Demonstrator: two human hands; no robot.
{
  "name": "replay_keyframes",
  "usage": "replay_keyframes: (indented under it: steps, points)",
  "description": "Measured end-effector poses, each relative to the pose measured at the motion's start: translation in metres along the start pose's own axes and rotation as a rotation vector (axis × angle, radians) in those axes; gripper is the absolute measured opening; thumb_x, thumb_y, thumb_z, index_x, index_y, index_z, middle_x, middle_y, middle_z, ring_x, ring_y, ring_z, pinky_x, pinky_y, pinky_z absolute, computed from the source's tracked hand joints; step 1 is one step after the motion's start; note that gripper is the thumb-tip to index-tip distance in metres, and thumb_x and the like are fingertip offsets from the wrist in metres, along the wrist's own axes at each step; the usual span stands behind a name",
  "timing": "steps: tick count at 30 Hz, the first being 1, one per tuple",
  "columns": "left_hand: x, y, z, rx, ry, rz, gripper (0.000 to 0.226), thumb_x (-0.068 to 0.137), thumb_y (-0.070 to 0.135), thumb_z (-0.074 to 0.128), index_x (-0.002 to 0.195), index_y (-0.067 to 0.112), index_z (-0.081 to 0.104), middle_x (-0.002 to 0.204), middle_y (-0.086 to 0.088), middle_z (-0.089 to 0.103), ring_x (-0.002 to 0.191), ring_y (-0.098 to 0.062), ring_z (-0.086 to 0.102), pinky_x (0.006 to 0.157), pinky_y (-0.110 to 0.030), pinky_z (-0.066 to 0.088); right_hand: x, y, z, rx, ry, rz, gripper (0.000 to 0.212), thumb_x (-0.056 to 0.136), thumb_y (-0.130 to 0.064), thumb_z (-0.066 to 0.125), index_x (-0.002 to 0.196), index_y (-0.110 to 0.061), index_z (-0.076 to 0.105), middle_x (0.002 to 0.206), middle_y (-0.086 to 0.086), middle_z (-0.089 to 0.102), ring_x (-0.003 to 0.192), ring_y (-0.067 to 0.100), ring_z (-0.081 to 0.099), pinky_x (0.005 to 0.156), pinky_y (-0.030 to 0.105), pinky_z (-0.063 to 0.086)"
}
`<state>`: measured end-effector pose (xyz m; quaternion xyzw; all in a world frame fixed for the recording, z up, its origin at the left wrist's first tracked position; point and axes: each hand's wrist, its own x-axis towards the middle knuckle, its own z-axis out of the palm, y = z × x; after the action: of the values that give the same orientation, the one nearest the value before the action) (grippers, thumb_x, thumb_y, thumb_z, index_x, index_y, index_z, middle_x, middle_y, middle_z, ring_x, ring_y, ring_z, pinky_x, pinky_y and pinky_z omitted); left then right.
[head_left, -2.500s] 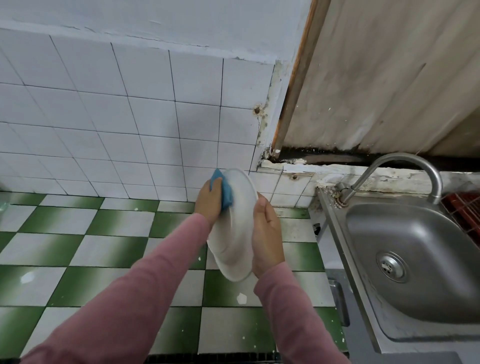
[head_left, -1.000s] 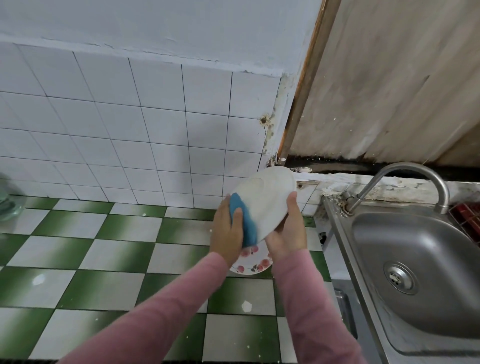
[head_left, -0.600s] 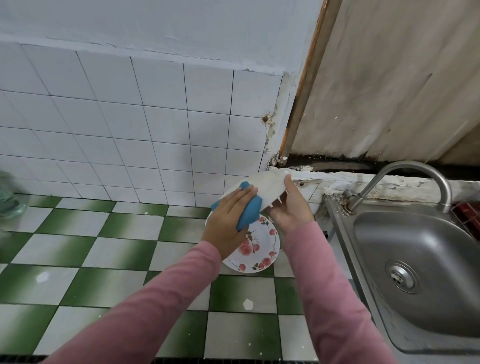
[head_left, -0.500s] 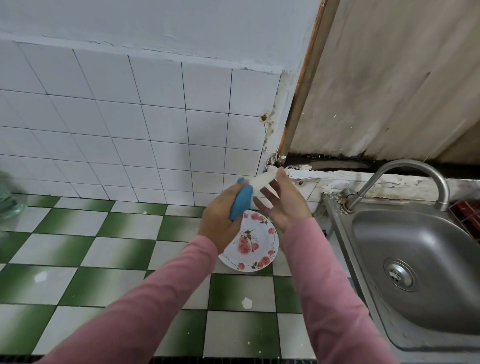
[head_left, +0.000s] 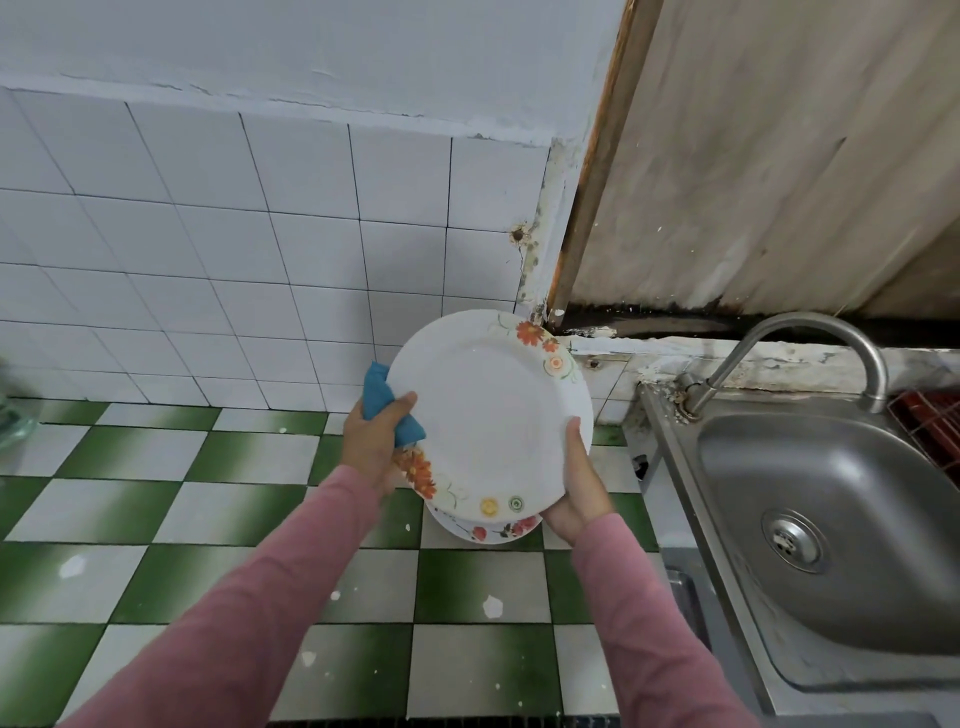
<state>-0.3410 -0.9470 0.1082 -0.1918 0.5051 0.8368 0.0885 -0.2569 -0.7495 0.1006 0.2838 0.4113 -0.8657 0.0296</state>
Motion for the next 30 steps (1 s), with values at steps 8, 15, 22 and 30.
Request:
replay_keyframes:
  steps: [8,15,22,30]
  points:
    - [0.001,0.001,-0.002,0.239,0.073,0.238,0.04,0.088,0.025,0.071,0.122,0.011,0.054,0.099,-0.003,0.061,0.092,-0.023,0.06,0.072,-0.033,0.055,-0.006,-0.007,-0.005,0.155,0.045,-0.108,0.052,0.096,-0.063,0.042,0.126,-0.025,0.062,0.114,0.006,0.074,0.112,0.032,0.065,0.099,0.054,0.05]
    - [-0.015,-0.031,0.019,1.049,-0.193,0.439,0.076,0.097,0.049,0.05,0.156,0.029,0.006,0.159,-0.001,0.017,0.144,-0.029,0.02,0.117,-0.046,0.021,-0.017,0.018,0.035,0.112,-0.058,-0.102,0.073,0.087,-0.072,0.047,0.137,-0.019,0.057,0.129,0.013,0.067,0.119,0.033,0.063,0.104,0.052,0.047]
    - [-0.041,-0.051,0.024,1.286,-0.624,0.488,0.079,0.093,0.063,0.017,0.153,0.025,-0.019,0.157,0.008,-0.032,0.143,-0.014,-0.032,0.116,-0.035,-0.02,-0.022,0.044,0.05,0.102,-0.004,-0.122,0.098,0.066,-0.081,0.067,0.142,-0.022,0.051,0.133,0.012,0.064,0.121,0.034,0.062,0.106,0.056,0.046]
    - [-0.014,-0.02,0.018,1.554,-0.494,0.608,0.066,0.105,0.044,0.021,0.152,0.021,-0.02,0.158,0.0,-0.032,0.146,-0.02,-0.028,0.114,-0.035,-0.021,-0.044,0.056,0.062,0.261,-0.083,-0.145,0.079,0.081,-0.069,0.05,0.14,-0.017,0.054,0.131,0.019,0.064,0.123,0.037,0.06,0.108,0.055,0.043]
